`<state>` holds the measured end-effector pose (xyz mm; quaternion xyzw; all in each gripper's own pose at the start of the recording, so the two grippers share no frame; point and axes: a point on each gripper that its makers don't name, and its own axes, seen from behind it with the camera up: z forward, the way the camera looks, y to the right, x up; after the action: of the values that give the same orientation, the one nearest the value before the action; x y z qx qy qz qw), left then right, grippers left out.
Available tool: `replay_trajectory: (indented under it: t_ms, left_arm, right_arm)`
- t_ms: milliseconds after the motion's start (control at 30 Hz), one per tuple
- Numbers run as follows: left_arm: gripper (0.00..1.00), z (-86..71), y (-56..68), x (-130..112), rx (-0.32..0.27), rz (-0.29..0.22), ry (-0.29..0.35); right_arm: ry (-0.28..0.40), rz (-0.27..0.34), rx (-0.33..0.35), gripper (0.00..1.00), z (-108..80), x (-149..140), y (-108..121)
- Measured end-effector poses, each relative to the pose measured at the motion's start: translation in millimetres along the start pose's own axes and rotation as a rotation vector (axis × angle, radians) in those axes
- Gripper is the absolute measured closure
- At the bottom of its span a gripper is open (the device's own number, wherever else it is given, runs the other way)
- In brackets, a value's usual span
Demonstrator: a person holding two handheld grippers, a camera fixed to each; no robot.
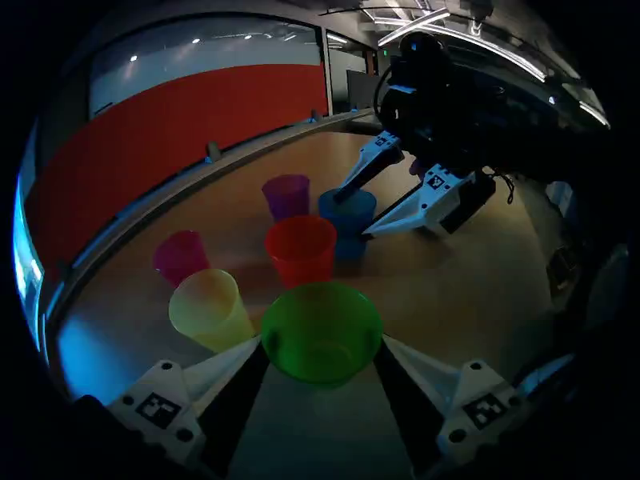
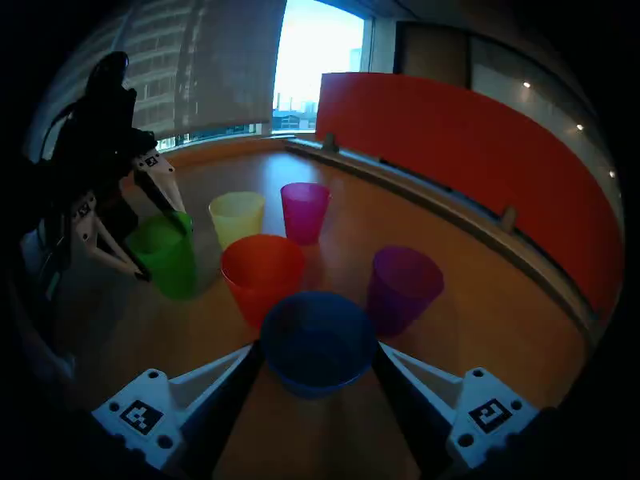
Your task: Pour water
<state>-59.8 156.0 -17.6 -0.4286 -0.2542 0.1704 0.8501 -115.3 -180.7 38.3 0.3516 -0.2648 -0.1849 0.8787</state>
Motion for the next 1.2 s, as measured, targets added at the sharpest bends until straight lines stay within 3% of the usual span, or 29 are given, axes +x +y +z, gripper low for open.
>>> replay_trajectory:
  t_ms: [200,600,867,1200]
  left_arm:
    - [0.14,-2.2,-0.7,-1,0.002,-0.003,0.002]
    - [0.14,-5.6,-3.8,1,0.015,-0.016,0.019]
    - [0.14,-15.5,-7.6,17,0.039,-0.032,0.066]
    - [0.15,-37.6,-19.5,56,0.091,-0.048,0.173]
  right_arm:
    - [-0.008,-0.007,-0.008,0.09,5.4,-4,1]
    - [0.005,-0.01,0.007,0.11,-1.8,-1,-7]
    - [0.09,0.018,-0.002,0.11,-24.9,32,-10]
    - [0.224,0.072,-0.017,0.11,-61.7,90,-8]
